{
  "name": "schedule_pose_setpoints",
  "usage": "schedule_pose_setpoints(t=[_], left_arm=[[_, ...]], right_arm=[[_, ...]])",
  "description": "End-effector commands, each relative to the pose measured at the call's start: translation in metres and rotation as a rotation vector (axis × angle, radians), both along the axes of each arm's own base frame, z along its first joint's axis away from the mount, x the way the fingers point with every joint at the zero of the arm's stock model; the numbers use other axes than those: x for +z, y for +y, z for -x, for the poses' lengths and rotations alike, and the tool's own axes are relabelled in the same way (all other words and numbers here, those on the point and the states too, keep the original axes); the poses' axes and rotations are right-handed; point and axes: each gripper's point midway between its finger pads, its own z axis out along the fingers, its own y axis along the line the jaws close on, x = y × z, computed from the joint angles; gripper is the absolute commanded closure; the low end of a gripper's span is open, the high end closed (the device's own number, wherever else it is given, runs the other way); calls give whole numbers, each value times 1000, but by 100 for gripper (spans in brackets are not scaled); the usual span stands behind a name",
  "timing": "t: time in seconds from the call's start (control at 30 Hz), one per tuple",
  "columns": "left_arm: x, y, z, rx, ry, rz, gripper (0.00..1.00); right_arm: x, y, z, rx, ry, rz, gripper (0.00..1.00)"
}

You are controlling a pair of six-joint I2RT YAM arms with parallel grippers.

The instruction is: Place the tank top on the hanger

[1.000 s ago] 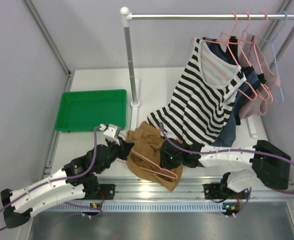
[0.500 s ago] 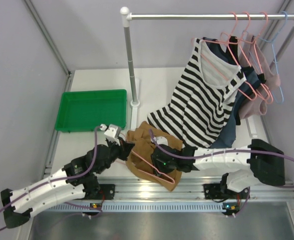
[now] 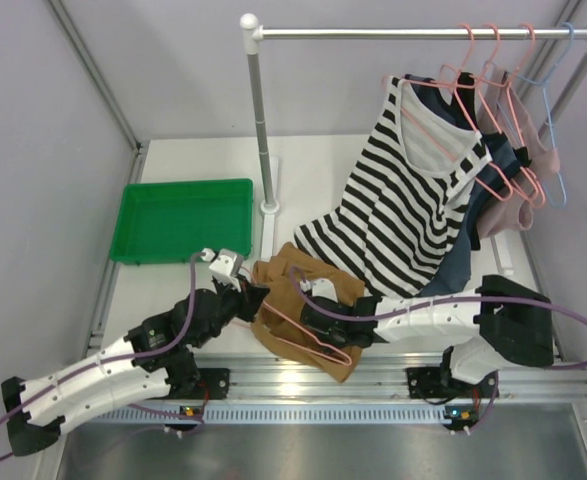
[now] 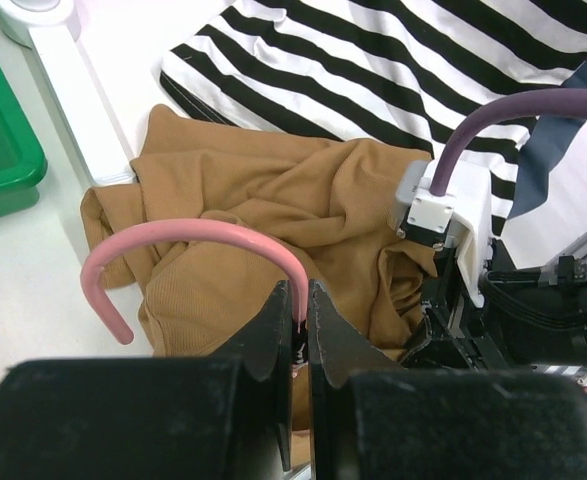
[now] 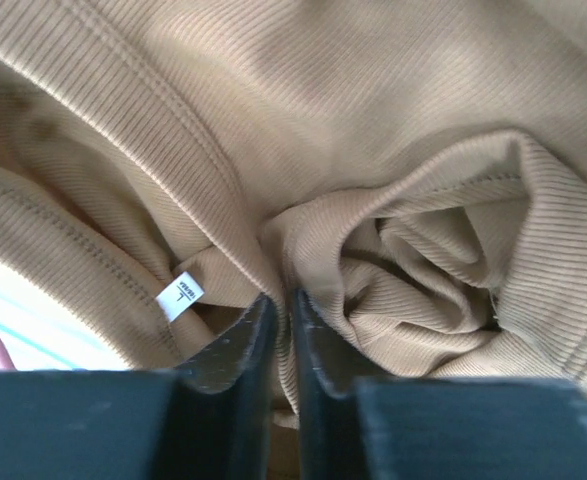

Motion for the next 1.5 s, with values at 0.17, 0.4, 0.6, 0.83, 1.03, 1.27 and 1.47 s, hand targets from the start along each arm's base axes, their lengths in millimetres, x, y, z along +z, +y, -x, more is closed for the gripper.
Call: schedule_pose_setpoints(t=[0.17, 0.4, 0.6, 0.83, 1.03, 1.27, 1.47], left_arm=[[5, -1, -2, 21, 13, 24, 100], [7, 7, -10, 90, 0, 16, 100], [5, 15, -17, 150, -8, 7, 100], [-3, 21, -20, 183, -13, -13, 100], [-14, 21, -20, 183, 0, -40, 100], [-19, 22, -23, 202, 3, -55, 100], [-19, 11, -26, 177, 0, -56, 100]], right_arm=[[38, -6, -12, -32, -81, -56, 100], [69, -25, -19, -67, -116, -108, 100], [85, -41, -19, -108, -134, -134, 100], [93, -51, -19, -120, -148, -134, 100], [100, -50, -22, -122, -157, -135, 100], [114, -51, -29, -124, -175, -131, 100], [134, -42, -39, -114, -195, -148, 100]])
